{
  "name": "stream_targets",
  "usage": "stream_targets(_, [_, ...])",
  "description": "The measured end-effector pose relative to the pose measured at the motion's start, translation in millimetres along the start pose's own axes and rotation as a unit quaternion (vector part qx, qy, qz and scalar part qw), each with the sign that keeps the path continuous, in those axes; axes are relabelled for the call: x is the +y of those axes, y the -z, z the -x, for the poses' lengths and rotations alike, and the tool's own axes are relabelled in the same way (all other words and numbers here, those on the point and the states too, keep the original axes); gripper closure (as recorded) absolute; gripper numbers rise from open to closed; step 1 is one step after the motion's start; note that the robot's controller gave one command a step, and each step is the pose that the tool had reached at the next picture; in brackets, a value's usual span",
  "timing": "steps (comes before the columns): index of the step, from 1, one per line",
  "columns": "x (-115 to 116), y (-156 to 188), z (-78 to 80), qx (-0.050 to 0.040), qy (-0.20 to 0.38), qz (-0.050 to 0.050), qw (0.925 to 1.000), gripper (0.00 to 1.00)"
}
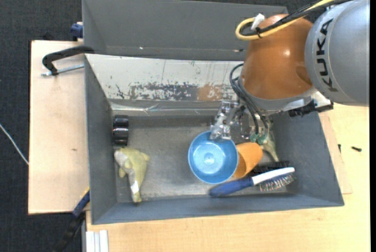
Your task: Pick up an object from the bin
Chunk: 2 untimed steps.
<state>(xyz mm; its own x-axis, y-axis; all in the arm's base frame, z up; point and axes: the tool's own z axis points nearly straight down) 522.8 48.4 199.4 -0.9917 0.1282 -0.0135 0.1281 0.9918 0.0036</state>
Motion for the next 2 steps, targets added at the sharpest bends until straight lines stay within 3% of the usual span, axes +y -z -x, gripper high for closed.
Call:
stream_targets(1, [-26, -63, -25.1, 0.0044, 0.128, -0.001, 0.9918, 1.0])
stream_targets(2, [-28, 50, -16.3, -0.0008, 0.12, 0.0, 0.9928, 1.0])
